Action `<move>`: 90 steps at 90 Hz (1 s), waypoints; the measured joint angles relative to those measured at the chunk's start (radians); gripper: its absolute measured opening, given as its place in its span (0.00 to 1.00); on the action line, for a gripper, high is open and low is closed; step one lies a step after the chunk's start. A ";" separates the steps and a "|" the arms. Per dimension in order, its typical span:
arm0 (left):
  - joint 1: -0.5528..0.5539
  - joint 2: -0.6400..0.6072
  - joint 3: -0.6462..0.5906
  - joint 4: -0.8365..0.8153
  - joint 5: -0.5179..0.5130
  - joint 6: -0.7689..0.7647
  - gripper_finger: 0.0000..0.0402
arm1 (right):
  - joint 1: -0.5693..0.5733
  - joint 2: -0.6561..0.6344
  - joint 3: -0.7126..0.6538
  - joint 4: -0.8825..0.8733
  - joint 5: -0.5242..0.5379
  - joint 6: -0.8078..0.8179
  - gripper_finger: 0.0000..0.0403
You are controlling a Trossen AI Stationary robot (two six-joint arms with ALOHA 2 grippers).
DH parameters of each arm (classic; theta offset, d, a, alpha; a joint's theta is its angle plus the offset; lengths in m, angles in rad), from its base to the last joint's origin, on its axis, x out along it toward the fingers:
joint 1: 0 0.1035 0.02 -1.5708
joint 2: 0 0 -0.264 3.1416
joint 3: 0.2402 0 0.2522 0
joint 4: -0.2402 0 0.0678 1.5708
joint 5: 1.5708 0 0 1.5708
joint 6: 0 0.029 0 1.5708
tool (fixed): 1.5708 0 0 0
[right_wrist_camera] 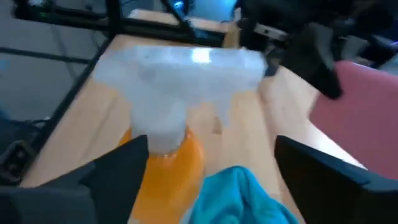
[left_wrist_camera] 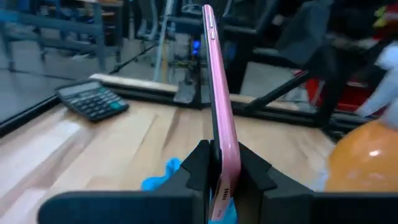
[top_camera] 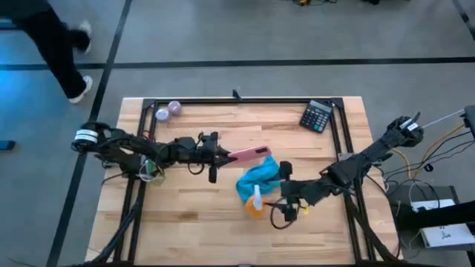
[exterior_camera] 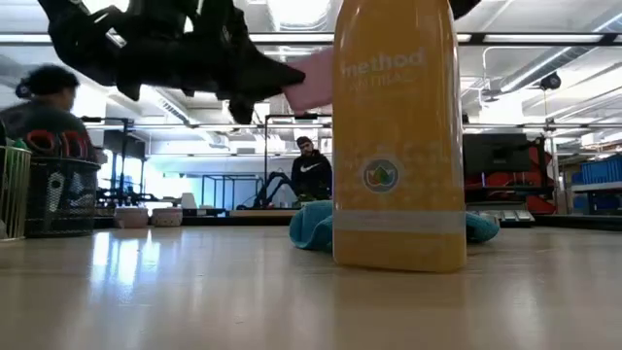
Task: Apply microfiber cloth
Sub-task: Spray the pink cellphone with the orange spray bottle
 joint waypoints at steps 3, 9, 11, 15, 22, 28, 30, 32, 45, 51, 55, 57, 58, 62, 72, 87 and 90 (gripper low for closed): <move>-0.008 0.009 -0.001 0.001 -0.026 0.001 0.06 | -0.014 -0.001 0.000 0.013 -0.037 0.002 0.87; -0.022 0.021 -0.001 0.006 -0.061 0.010 0.06 | -0.036 -0.001 0.000 0.024 -0.071 0.001 0.88; -0.027 0.024 -0.001 0.007 -0.070 0.012 0.06 | -0.042 -0.001 0.000 0.030 -0.077 0.000 0.88; -0.036 0.029 -0.001 0.015 -0.080 0.016 0.05 | -0.052 -0.001 0.000 0.048 -0.089 0.001 0.88; -0.052 0.027 -0.001 0.023 -0.099 0.019 0.05 | -0.069 -0.001 0.000 0.066 -0.111 0.018 0.88; -0.066 0.014 -0.001 0.023 -0.123 0.020 0.05 | -0.077 0.008 0.000 0.078 -0.139 0.041 0.88; -0.071 0.006 0.000 0.017 -0.128 0.020 0.05 | -0.077 0.014 0.000 0.086 -0.144 0.048 0.88; -0.076 -0.002 -0.001 0.014 -0.137 0.020 0.05 | -0.078 0.018 0.000 0.094 -0.147 0.052 0.88; -0.101 -0.044 0.000 -0.058 -0.199 0.029 0.05 | -0.077 0.033 0.000 0.111 -0.166 0.054 0.88; -0.111 -0.071 0.000 -0.100 -0.223 0.035 0.05 | -0.077 0.032 0.000 0.118 -0.166 0.071 0.88; -0.116 -0.088 -0.002 -0.118 -0.235 0.035 0.05 | -0.077 0.032 0.000 0.116 -0.166 0.080 0.88; -0.118 -0.095 -0.002 -0.121 -0.236 0.035 0.05 | -0.077 0.032 0.000 0.115 -0.166 0.084 0.88; -0.118 -0.098 -0.003 -0.121 -0.236 0.035 0.05 | -0.077 0.032 0.000 0.115 -0.166 0.087 0.88; -0.121 -0.108 -0.006 -0.126 -0.236 0.039 0.05 | -0.072 0.031 0.001 0.115 -0.166 0.094 0.88; -0.127 -0.127 -0.015 -0.140 -0.236 0.049 0.05 | -0.060 0.030 0.018 0.091 -0.160 0.099 0.88; -0.129 -0.146 -0.032 -0.146 -0.232 0.049 0.05 | -0.011 0.030 0.077 -0.058 -0.077 0.125 0.88; -0.129 -0.148 -0.034 -0.148 -0.226 0.049 0.06 | 0.006 0.030 0.085 -0.077 -0.044 0.130 0.88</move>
